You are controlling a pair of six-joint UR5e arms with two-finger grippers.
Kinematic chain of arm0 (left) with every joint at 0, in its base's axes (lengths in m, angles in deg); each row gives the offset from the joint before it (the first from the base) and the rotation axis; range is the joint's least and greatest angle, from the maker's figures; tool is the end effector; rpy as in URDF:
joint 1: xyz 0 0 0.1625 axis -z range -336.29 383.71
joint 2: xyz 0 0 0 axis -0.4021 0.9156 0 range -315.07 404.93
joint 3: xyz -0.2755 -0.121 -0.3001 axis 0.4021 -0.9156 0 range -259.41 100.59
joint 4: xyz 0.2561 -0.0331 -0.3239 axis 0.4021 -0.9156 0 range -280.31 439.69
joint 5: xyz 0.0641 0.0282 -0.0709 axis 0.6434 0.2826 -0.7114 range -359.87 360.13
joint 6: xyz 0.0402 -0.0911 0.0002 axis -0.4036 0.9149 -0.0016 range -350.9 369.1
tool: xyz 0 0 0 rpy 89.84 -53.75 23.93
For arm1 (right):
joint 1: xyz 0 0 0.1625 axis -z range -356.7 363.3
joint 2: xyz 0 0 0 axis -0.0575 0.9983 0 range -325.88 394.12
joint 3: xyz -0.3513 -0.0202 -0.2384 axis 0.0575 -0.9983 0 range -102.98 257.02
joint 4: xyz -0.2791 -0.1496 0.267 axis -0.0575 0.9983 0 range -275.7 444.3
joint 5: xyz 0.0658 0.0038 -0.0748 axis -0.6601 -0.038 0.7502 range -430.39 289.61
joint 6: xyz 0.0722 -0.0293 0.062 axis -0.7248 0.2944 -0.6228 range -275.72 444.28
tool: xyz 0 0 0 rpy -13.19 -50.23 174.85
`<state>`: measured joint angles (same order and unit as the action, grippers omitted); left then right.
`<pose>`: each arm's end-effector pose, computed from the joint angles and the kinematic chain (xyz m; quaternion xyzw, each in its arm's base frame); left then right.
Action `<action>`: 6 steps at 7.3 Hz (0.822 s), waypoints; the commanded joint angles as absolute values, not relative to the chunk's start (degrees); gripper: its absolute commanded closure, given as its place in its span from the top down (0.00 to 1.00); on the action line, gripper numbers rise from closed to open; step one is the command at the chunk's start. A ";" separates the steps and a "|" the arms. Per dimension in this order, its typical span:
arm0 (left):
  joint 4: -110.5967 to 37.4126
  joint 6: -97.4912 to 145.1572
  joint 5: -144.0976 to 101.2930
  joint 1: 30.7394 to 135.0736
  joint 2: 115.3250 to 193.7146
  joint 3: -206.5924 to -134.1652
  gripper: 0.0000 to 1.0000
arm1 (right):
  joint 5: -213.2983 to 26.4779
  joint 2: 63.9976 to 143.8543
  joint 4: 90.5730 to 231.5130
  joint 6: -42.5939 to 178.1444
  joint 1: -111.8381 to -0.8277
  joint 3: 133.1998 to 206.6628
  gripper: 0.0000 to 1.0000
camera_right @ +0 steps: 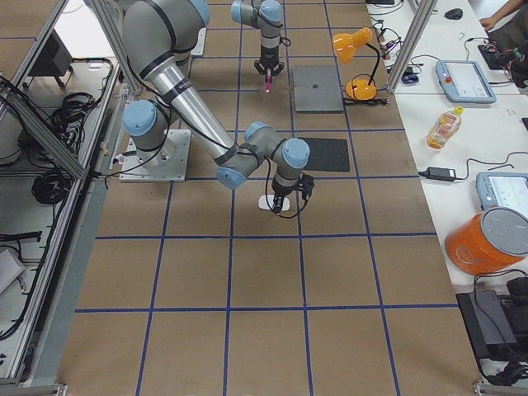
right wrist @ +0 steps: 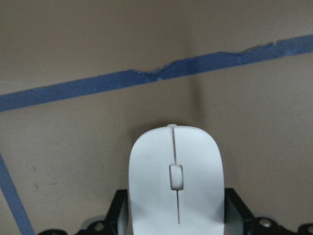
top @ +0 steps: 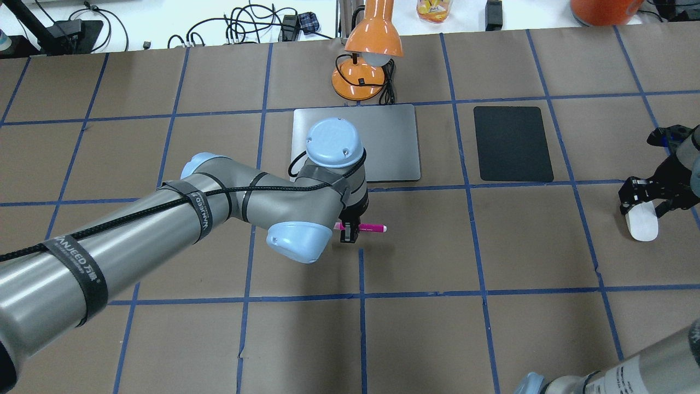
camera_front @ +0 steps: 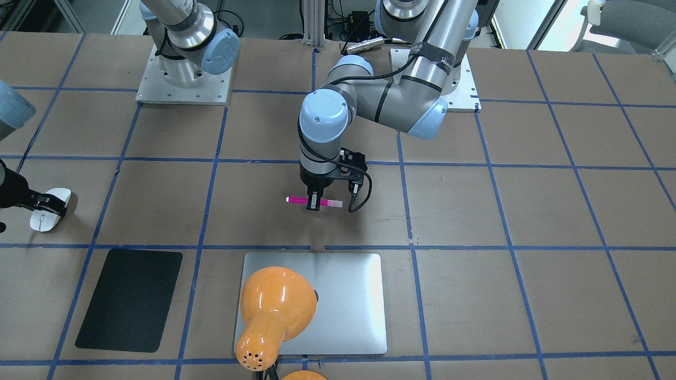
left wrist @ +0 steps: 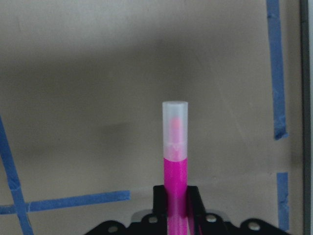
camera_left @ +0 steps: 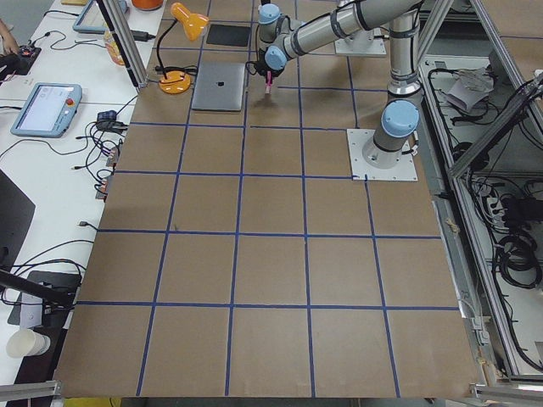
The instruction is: Place pen and mouse around notebook
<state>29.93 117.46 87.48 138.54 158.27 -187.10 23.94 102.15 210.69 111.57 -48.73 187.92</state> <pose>-0.3613 -0.4526 0.1943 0.6660 -0.7456 -0.0240 0.0029 -0.2297 -0.4986 0.1800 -0.0907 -0.9936 -0.0678 0.0014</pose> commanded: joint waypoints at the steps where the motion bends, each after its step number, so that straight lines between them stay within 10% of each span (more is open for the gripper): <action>1: 30.20 117.91 88.19 139.20 159.45 -186.64 0.99 | 24.09 102.23 210.60 111.43 -48.73 187.86 0.61; 3: 29.42 107.55 88.55 138.15 157.36 -186.46 1.00 | 24.18 102.23 210.42 111.35 -48.73 187.86 0.37; 6: 9.30 65.48 89.08 134.12 146.48 -181.48 1.00 | 23.92 103.72 209.54 111.17 -49.52 186.72 0.36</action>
